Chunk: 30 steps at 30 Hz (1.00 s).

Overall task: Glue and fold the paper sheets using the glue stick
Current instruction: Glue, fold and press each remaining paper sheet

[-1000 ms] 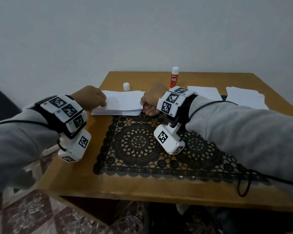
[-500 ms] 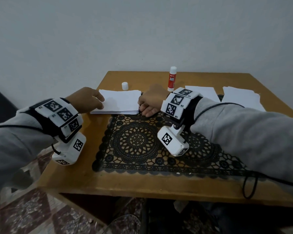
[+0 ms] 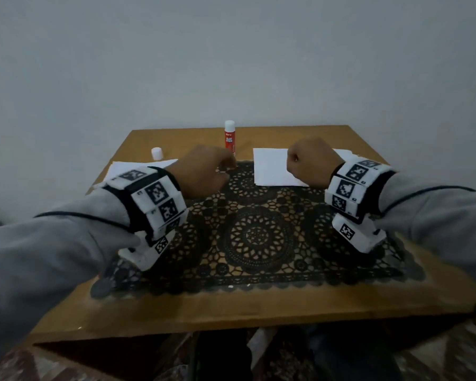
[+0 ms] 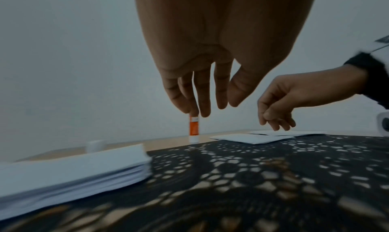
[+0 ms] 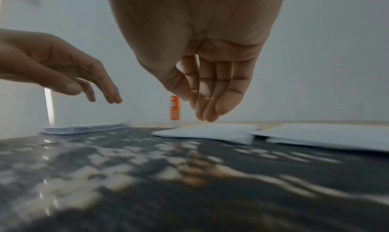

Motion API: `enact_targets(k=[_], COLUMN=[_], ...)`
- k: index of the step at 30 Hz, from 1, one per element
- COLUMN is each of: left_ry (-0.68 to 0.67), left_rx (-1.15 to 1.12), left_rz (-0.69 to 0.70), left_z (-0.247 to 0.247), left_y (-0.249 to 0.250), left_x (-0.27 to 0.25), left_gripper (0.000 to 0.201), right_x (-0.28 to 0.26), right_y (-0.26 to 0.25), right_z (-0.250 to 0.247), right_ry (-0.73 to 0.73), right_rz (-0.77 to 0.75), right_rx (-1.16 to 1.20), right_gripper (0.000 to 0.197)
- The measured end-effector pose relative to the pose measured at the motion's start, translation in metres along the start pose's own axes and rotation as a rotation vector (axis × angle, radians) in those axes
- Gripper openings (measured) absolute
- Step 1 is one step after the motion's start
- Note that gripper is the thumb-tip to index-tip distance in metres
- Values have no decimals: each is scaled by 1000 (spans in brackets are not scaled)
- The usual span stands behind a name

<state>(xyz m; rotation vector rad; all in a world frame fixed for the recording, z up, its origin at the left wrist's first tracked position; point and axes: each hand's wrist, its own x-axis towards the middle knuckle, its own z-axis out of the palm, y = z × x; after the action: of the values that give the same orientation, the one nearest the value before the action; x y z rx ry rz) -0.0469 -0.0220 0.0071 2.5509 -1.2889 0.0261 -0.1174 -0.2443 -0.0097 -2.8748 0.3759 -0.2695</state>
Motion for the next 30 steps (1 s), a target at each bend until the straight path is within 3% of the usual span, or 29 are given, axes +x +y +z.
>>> enact_targets(k=[5, 11, 25, 30], left_ry=[-152, -270, -192, -182], left_rx=[81, 226, 313, 328], left_rz=[64, 32, 120, 100], left_z=[26, 48, 51, 51], left_y=[33, 38, 41, 46], left_x=[49, 86, 89, 90], left_gripper=[41, 56, 17, 14], right_x=[7, 14, 18, 17], right_y=[25, 33, 39, 39], right_z=[1, 6, 8, 7], right_ry=[73, 62, 92, 93], right_rz=[52, 156, 246, 273], right_rx=[70, 84, 149, 138], right_gripper=[29, 33, 36, 39])
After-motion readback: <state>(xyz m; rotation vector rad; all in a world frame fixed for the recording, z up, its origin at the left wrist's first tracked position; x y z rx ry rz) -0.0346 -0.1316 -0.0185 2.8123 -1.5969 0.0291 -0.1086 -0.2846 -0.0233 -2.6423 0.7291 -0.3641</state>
